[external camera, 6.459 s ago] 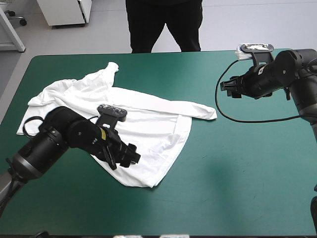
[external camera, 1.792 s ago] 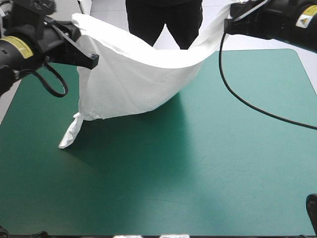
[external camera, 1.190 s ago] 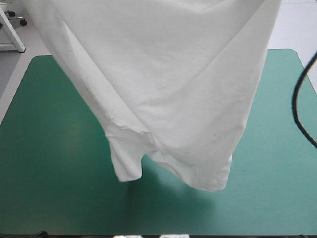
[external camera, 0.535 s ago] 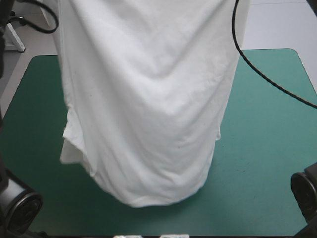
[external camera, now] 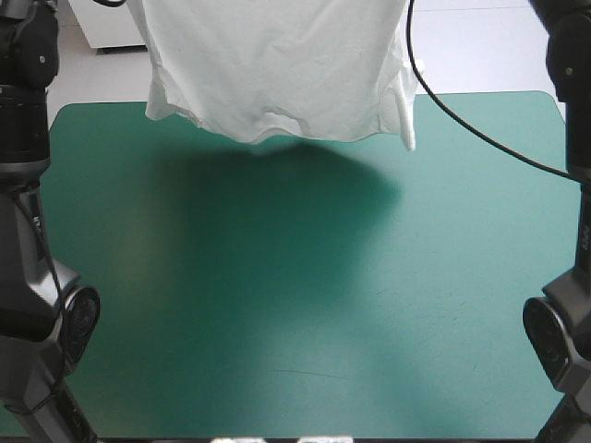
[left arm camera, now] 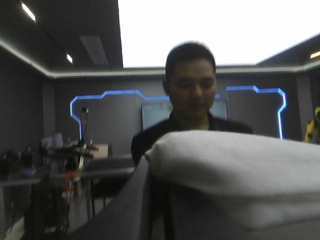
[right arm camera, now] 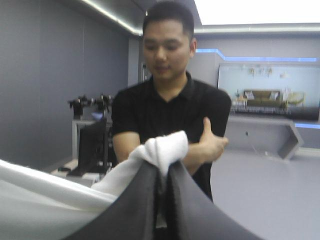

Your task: Fold the cloth

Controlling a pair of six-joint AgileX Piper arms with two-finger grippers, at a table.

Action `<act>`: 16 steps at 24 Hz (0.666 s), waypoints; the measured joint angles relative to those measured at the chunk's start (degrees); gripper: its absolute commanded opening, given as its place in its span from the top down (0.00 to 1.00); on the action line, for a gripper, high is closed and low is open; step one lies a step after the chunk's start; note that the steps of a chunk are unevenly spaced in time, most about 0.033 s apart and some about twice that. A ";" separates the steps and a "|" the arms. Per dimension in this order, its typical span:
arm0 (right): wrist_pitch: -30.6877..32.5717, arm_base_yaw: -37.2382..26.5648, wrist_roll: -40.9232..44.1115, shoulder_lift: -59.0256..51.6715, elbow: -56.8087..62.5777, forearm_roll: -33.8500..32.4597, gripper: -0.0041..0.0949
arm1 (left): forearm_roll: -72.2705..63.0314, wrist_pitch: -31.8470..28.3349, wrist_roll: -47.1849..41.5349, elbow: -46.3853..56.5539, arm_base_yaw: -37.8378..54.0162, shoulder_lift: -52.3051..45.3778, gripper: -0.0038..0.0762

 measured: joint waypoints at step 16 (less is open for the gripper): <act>34.20 -11.02 -0.66 17.13 5.18 20.41 0.97 | -23.01 46.04 7.51 1.14 11.66 12.20 0.96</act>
